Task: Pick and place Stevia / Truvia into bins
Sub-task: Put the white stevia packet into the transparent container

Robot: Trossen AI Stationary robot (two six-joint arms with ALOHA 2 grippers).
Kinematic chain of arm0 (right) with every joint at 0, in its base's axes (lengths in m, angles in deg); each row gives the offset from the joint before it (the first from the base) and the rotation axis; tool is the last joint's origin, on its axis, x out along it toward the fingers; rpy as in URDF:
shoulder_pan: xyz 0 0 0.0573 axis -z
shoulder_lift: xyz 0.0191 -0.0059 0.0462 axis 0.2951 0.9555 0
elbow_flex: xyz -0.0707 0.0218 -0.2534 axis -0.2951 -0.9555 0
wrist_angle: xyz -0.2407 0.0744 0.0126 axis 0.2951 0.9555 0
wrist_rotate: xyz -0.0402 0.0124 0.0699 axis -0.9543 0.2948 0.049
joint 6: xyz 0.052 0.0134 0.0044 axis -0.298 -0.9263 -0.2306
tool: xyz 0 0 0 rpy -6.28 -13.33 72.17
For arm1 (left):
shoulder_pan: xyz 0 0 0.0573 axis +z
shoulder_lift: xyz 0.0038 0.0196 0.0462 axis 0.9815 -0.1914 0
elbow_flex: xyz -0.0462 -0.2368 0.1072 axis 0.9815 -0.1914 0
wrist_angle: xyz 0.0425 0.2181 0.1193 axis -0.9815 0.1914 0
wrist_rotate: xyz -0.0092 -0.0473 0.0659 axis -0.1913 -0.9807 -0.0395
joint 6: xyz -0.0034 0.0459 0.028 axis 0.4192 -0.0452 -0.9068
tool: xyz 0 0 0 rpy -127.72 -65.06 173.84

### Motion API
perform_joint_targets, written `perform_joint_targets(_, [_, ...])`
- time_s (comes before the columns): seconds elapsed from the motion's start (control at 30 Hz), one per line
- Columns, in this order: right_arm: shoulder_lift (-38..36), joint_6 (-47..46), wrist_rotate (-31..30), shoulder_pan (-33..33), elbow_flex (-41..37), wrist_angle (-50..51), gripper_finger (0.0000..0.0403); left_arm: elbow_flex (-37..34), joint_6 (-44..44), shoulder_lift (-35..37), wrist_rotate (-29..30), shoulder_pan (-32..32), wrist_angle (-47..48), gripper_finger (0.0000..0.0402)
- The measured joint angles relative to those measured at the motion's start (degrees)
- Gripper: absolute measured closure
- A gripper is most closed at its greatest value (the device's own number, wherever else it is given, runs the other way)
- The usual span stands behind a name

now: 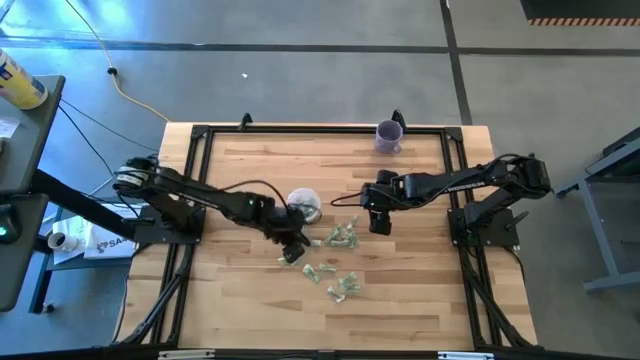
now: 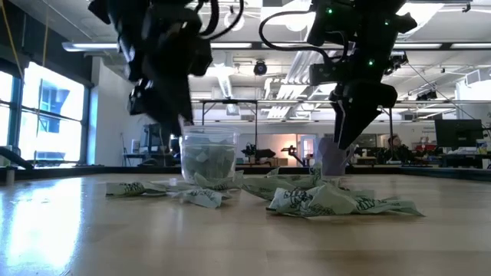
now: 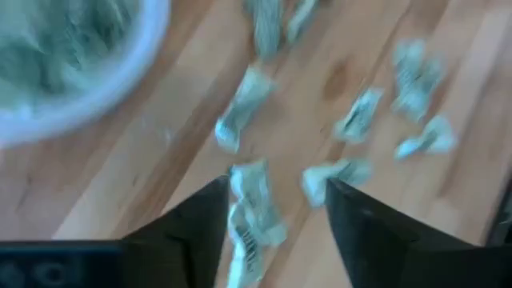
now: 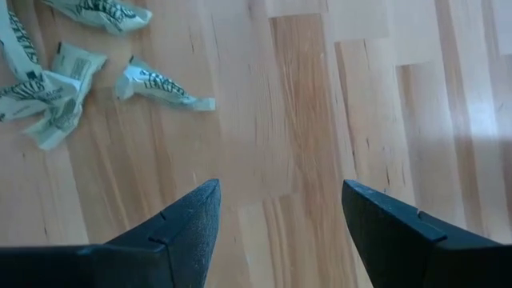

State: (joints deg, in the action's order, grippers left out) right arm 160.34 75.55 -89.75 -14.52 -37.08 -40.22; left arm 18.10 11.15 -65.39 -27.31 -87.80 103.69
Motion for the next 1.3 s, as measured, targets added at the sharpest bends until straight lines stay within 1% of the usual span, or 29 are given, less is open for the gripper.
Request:
perform_joint_targets(0.1, [0.00, 0.39, -0.17, 0.01, -0.02, -0.48, 0.0151, -0.12, -1.17, -2.35, 0.06, -1.67, -2.49, 0.0127])
perform_joint_targets(0.2, [0.00, 0.79, -0.55, 0.01, -0.02, -0.50, 0.0151, -0.04, -2.03, -3.59, 1.64, -2.50, -3.77, 0.0128])
perform_joint_targets(0.3, [0.00, 0.85, -0.66, 0.01, -0.02, -0.47, 0.0151, -0.08, -4.46, -4.89, 4.56, -2.89, -3.40, 0.0149])
perform_joint_targets(0.4, [-0.02, 1.20, -0.71, 0.01, -0.02, -0.39, 0.0151, 0.03, -6.51, -6.71, 5.16, -3.52, -3.43, 0.0180])
perform_joint_targets(0.53, [0.00, 1.27, -1.60, -0.01, -0.02, -0.25, 0.0151, -0.05, -7.12, -9.88, 4.97, -4.98, -5.03, 0.0215])
perform_joint_targets(0.63, [-0.02, 1.27, -1.97, 0.01, -0.02, -0.15, 0.0151, 0.02, -7.21, -11.82, 4.76, -6.35, -6.86, 0.0232])
perform_joint_targets(0.77, [0.00, 1.27, -2.22, 0.00, -0.02, -0.14, 0.0151, 0.30, -7.25, -13.63, 5.81, -7.70, -6.11, 0.0246])
perform_joint_targets(0.83, [-0.01, 1.27, -2.64, 0.01, -0.02, -0.17, 0.0151, 0.30, -7.23, -14.52, 5.95, -7.83, -5.62, 0.0260])
perform_joint_targets(0.93, [0.00, 1.27, -3.03, -0.01, -0.02, -0.17, 0.0151, 0.24, -7.23, -14.69, 8.02, -8.11, -5.09, 0.0301])
perform_joint_targets(1.07, [0.00, 1.22, -3.05, 0.01, -0.02, -0.12, 0.0151, 0.21, -7.21, -14.75, 10.18, -8.11, -4.65, 0.0377])
perform_joint_targets(1.13, [0.00, 1.07, -3.07, 0.01, -0.02, -0.08, 0.0151, 0.20, -7.04, -14.78, 10.50, -8.11, -4.67, 0.0380])
perform_joint_targets(1.2, [0.00, 1.07, -3.20, 0.00, -0.02, -0.02, 0.0151, 0.61, -6.92, -14.80, 10.52, -8.11, -4.39, 0.0371])
perform_joint_targets(1.27, [0.00, 1.07, -3.26, -0.01, -0.02, 0.12, 0.0151, 2.24, -7.12, -14.29, 10.61, -8.11, -2.05, 0.0369])
perform_joint_targets(1.3, [0.00, 1.09, -3.29, 0.01, -0.02, 0.14, 0.0151, 2.94, -7.85, -13.98, 10.80, -8.11, 0.01, 0.0374])
